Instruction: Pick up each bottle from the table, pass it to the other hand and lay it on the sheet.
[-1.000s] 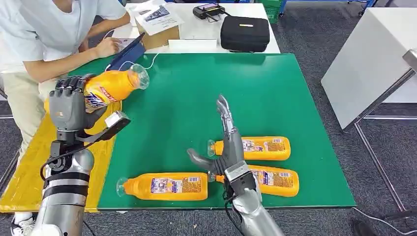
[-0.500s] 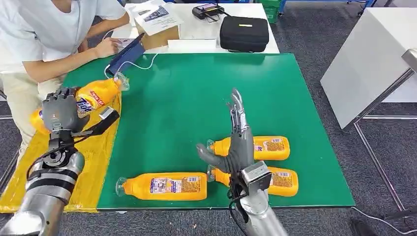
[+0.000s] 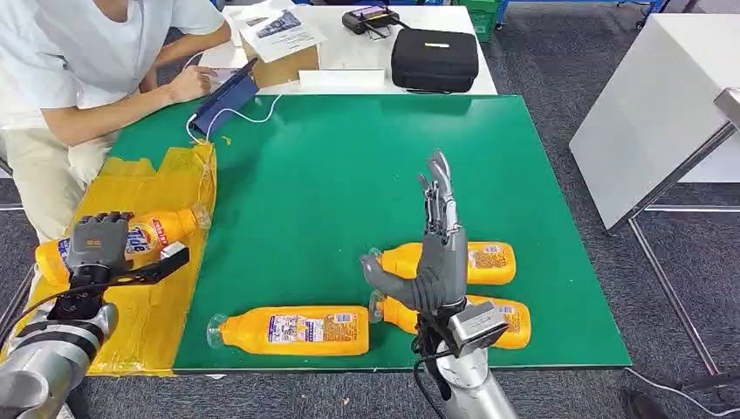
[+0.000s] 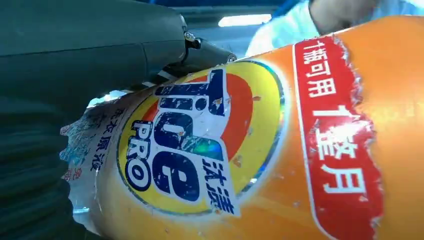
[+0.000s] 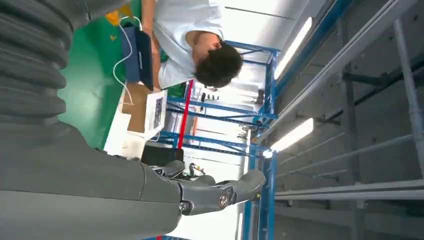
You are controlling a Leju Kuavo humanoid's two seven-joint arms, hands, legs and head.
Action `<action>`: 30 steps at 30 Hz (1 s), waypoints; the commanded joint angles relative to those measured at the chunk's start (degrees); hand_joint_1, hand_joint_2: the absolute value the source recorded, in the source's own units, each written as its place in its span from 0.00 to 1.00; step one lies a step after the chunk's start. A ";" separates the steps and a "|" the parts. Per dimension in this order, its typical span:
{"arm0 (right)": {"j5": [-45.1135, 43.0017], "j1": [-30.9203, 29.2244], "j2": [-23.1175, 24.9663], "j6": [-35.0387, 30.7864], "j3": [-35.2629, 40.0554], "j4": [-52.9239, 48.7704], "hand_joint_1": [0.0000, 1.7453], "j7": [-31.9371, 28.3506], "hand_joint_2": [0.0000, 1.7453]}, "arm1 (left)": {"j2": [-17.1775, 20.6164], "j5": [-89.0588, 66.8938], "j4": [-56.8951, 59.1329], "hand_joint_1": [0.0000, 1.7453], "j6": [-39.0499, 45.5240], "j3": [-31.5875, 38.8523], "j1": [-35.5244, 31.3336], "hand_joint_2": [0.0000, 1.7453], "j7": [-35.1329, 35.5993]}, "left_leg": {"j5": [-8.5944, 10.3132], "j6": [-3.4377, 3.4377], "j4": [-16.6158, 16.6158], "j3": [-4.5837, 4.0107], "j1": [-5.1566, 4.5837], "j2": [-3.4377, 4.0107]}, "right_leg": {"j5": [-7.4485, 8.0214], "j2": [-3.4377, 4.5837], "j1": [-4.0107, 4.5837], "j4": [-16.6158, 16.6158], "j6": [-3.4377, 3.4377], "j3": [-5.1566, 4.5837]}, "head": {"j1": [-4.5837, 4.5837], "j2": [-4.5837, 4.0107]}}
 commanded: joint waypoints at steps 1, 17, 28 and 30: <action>0.09 -1.39 -1.80 -0.20 0.26 1.23 0.00 0.06 1.00 | -0.61 0.40 7.40 1.00 -0.68 -2.36 -2.56 1.00 -0.49 | -0.19 -0.10 0.05 0.34 0.13 -0.14 | -0.20 0.06 0.10 -0.04 -0.10 0.43 | 0.00 0.00; 0.31 -2.94 -2.16 -1.15 0.94 4.58 0.00 0.52 1.00 | -6.34 5.33 0.87 0.14 2.82 5.84 1.16 1.00 -10.71 | -0.05 -0.03 -0.04 0.17 0.04 -0.16 | -0.07 -0.02 0.02 -0.09 -0.03 0.26 | 0.00 0.00; 0.31 -3.38 -2.31 -1.33 0.89 5.57 0.00 0.59 1.00 | -7.69 5.20 -4.82 1.00 2.82 7.55 3.80 1.00 -14.04 | -0.09 -0.05 -0.01 0.18 0.06 -0.11 | -0.07 0.04 0.05 -0.07 -0.04 0.25 | -0.02 0.00; 0.31 -3.38 -2.31 -1.33 0.89 5.57 0.00 0.59 1.00 | -7.69 5.20 -4.82 1.00 2.82 7.55 3.80 1.00 -14.04 | -0.10 -0.06 0.01 0.19 0.08 -0.13 | -0.09 0.02 0.07 -0.06 -0.04 0.28 | 0.00 0.00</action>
